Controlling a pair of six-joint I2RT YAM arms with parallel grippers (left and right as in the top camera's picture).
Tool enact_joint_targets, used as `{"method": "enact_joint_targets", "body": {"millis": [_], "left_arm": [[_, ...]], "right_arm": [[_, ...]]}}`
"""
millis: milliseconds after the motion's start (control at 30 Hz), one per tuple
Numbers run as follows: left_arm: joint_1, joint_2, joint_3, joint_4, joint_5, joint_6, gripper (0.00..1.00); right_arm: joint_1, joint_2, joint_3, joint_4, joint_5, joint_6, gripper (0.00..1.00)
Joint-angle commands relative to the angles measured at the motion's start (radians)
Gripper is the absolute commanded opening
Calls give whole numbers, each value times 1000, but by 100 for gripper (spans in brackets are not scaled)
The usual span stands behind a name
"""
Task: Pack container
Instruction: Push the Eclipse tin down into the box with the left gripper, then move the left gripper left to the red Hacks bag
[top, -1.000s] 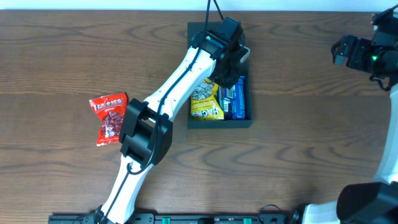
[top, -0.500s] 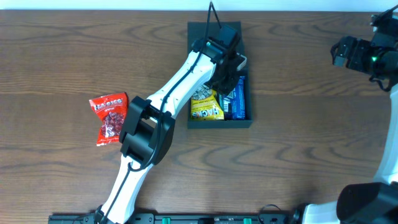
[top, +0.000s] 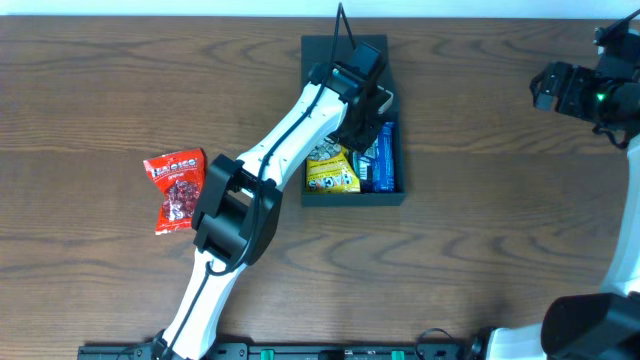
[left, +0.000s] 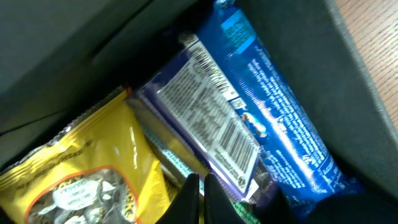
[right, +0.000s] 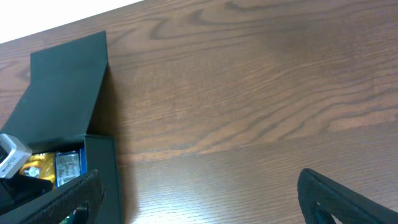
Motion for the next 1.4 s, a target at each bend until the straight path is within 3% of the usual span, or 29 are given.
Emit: {"method": "enact_joint_targets", "body": {"millis": [0, 333, 800, 1033, 1367], "left_arm": [[-19, -40, 23, 11, 43, 11, 6], [-45, 0, 20, 22, 52, 14, 6], [-45, 29, 10, 26, -39, 8, 6], [-43, 36, 10, 21, -152, -13, 6], [-44, 60, 10, 18, -154, -43, 6]], "right_arm": [[-9, 4, -6, -1, -11, -13, 99], [-9, 4, -5, 0, -11, -23, 99], [-9, 4, -6, 3, -11, -31, 99], [-9, 4, -6, 2, -11, -31, 99], [-9, 4, -6, 2, -11, -31, 99]]}}
